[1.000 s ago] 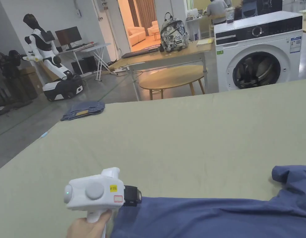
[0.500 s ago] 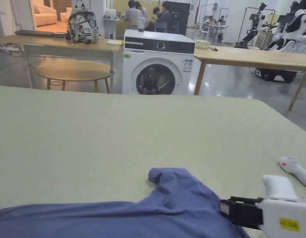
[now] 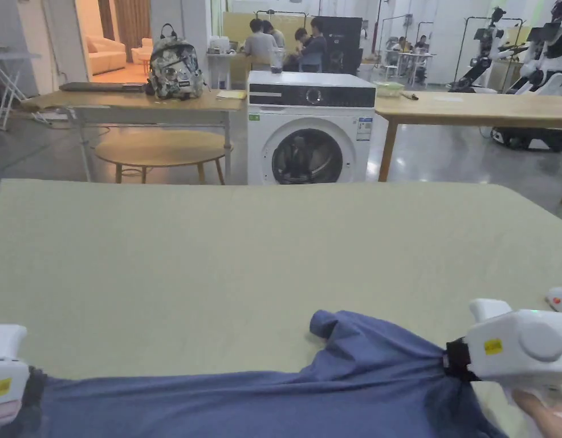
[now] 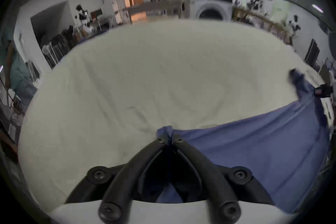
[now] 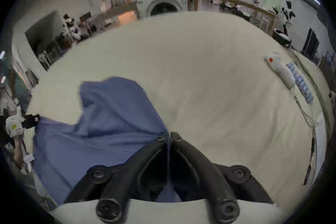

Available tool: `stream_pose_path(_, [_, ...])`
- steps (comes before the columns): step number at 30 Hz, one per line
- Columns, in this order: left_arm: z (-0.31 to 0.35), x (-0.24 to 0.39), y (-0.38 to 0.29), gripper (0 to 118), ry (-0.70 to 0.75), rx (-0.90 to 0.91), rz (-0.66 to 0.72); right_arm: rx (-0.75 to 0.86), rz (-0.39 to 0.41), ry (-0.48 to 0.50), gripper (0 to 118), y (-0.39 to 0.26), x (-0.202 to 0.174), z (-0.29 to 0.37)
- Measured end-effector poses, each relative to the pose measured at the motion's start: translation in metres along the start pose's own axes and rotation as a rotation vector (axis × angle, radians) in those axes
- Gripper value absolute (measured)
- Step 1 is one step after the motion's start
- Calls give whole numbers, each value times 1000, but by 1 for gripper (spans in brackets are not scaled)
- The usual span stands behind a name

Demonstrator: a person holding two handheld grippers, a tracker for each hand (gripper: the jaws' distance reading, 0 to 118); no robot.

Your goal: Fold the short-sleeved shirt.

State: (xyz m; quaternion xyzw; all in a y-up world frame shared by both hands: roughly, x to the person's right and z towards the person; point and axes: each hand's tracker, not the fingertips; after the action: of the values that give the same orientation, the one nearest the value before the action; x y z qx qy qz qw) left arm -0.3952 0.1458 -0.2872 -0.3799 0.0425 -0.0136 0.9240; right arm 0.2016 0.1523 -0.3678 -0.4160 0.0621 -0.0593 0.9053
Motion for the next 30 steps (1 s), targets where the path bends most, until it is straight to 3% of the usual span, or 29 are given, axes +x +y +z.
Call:
stream_pose_path(3, [64, -16, -18, 0, -153, 85, 27, 68, 80, 68, 0, -23, 4, 68])
stream_pose_path(8, [139, -37, -95, 0, -194, 109, 53, 137, 78, 129, 0, -117, 14, 157])
stream_pose_path(11, [149, -62, -149, 0, -193, 89, 102, 150, 46, 108, 0, -168, 29, 176])
stream_pose_path(14, [147, -74, -177, 0, -204, 49, 148, 139, -60, 103, 0, -205, 41, 175])
stream_pose_path(18, [140, -73, -186, 4, -219, 43, 150, 136, -79, 92, 1, -230, 43, 158])
stream_pose_path(19, [132, -71, -192, 15, -217, 46, 166, 136, -86, 83, 3, -233, 43, 155])
stream_pose_path(20, [128, -73, -193, 37, -198, 37, 188, 139, -88, 68, 14, -236, 43, 154])
stream_pose_path(21, [128, -77, -194, 54, -196, 57, 196, 158, -83, 26, 42, -238, 42, 155])
stream_pose_path(22, [132, -79, -193, 54, -197, 82, 203, 179, -81, 0, 55, -239, 41, 157])
stream_pose_path(25, [174, -60, -169, 54, -167, 208, 169, 303, -18, -41, 55, -231, 33, 184])
stream_pose_path(30, [225, -32, -141, 54, -168, 374, 83, 448, 38, 37, 55, -198, -5, 217])
